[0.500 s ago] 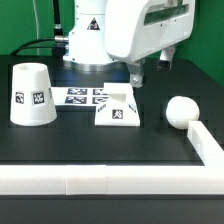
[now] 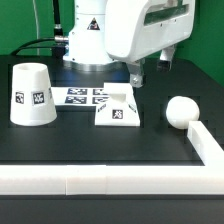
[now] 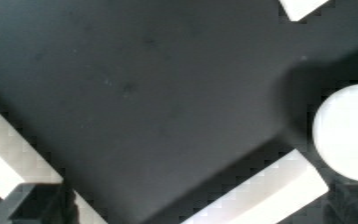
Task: Assemble lamp
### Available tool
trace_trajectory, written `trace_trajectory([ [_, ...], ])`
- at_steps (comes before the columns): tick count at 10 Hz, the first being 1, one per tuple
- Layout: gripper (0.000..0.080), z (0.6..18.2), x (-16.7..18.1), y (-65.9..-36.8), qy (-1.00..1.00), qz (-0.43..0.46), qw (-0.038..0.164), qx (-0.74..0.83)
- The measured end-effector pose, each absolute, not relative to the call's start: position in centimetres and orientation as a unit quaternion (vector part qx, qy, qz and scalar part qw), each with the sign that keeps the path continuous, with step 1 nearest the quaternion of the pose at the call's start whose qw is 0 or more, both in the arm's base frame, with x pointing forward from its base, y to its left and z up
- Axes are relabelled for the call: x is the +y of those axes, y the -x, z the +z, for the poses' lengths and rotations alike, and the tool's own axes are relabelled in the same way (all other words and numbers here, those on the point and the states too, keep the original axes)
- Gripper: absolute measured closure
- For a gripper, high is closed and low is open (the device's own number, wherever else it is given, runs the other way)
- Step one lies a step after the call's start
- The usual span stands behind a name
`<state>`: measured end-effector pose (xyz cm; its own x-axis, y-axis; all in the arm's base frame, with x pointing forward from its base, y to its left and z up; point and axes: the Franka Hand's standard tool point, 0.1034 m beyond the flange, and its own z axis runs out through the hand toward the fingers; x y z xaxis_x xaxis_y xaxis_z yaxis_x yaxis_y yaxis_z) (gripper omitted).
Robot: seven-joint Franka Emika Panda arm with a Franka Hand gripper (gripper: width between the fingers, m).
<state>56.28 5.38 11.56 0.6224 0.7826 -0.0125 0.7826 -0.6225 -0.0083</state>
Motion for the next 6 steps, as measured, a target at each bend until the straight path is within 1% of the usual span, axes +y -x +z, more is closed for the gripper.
trace_trajectory([
  [1, 0.01, 11.2, 4.5, -54.7, 0.903, 0.002, -0.003, -0.43],
  [2, 0.01, 10.9, 3.3, -52.7, 0.905, 0.012, -0.002, -0.424],
  [4, 0.01, 10.9, 1.5, -50.3, 0.908, 0.011, -0.006, -0.42],
  [5, 0.01, 10.5, 1.0, -49.4, 0.909, 0.014, -0.005, -0.417],
  [6, 0.01, 10.6, 1.2, -49.7, 0.909, 0.012, -0.005, -0.416],
])
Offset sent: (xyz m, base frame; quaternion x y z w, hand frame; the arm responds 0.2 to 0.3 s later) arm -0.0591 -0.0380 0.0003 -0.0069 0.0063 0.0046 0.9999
